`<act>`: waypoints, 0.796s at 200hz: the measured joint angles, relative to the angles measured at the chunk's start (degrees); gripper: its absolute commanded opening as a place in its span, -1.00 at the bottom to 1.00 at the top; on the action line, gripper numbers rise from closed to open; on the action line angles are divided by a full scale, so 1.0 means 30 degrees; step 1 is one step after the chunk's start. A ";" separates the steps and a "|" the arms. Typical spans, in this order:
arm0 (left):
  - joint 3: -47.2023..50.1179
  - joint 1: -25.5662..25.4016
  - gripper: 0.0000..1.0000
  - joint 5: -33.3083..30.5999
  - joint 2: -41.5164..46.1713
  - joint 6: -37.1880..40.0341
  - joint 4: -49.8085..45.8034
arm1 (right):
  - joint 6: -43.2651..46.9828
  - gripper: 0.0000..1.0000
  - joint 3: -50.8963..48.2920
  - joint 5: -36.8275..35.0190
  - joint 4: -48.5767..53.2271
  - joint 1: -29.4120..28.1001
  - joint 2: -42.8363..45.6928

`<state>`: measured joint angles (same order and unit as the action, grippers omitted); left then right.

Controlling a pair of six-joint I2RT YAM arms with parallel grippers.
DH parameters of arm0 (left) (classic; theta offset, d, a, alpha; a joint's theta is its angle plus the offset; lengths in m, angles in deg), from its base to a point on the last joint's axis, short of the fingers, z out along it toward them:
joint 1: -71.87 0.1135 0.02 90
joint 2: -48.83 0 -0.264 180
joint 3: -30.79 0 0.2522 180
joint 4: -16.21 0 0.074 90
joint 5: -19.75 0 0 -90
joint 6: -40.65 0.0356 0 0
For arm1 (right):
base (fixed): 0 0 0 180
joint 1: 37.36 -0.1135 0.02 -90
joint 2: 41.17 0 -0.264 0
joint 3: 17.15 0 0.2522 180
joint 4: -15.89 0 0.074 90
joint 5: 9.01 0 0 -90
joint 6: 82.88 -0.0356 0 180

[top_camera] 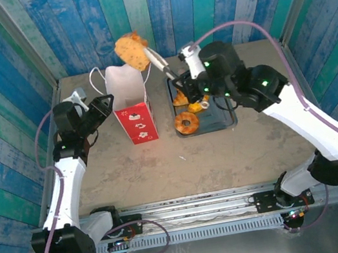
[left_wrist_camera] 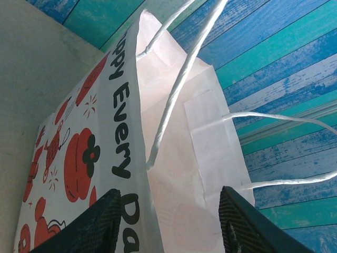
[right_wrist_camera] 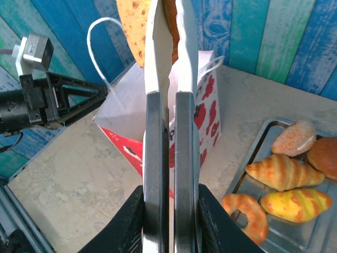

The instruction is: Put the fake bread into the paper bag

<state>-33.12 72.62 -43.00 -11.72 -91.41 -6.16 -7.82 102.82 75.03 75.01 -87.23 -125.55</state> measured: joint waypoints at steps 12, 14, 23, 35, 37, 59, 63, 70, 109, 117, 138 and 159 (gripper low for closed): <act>0.0051 0.0000 -0.03 -0.0029 0.0022 0.0022 -0.0015 | 0.0051 -0.72 0.0554 -0.0656 0.0058 -0.0561 -0.0831; 0.0066 0.0000 -0.04 -0.0036 0.0022 0.0022 -0.0022 | 0.0058 -0.72 0.0619 -0.0736 0.0066 -0.0619 -0.0954; 0.0146 0.0000 -0.05 -0.0036 0.0022 0.0073 -0.0029 | 0.0109 -0.72 0.1064 -0.1195 0.0087 -0.0940 -0.1596; 0.0284 0.0000 -0.12 -0.0029 0.0022 0.0087 -0.0073 | 0.0175 -0.72 0.1712 -0.1829 0.0211 -0.1260 -0.2448; 0.0313 0.0000 -0.13 -0.0022 0.0022 0.0095 -0.0073 | 0.0197 -0.72 0.1858 -0.1945 0.0248 -0.1326 -0.2630; 0.0663 0.0000 -0.21 0.0226 0.0007 0.0073 0.0044 | 0.0233 -0.71 0.3395 -0.2958 0.0845 -0.1727 -0.4320; 0.0772 0.0000 -0.22 0.0299 0.0000 0.0044 0.0080 | 0.0255 -0.71 0.3694 -0.3118 0.0933 -0.1785 -0.4634; 0.0947 0.0000 -0.25 0.0386 0.0000 0.0000 0.0160 | 0.0284 -0.71 0.4299 -0.3439 0.1188 -0.1923 -0.5209; 0.1326 0.0000 -0.39 0.0539 0.0000 -0.0058 0.0525 | 0.0284 -0.69 0.6135 -0.4707 0.2725 -0.2455 -0.7271; 0.1326 0.0000 -0.41 0.0546 0.0000 -0.0058 0.0576 | 0.0291 -0.69 0.6135 -0.4852 0.2987 -0.2470 -0.7410; 0.1326 0.0000 -0.44 0.0648 0.0000 -0.0080 0.0685 | 0.0189 -0.68 0.6135 -0.5100 0.3606 -0.2477 -0.7643; 0.1326 0.0000 -0.46 0.0772 0.0000 -0.0080 0.0794 | 0.0124 -0.66 0.6135 -0.5100 0.4029 -0.2463 -0.7883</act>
<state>-29.14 72.62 -40.68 -11.72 -91.65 -3.77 -7.45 121.23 59.73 87.10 -94.61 -149.20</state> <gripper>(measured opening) 0.275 0.245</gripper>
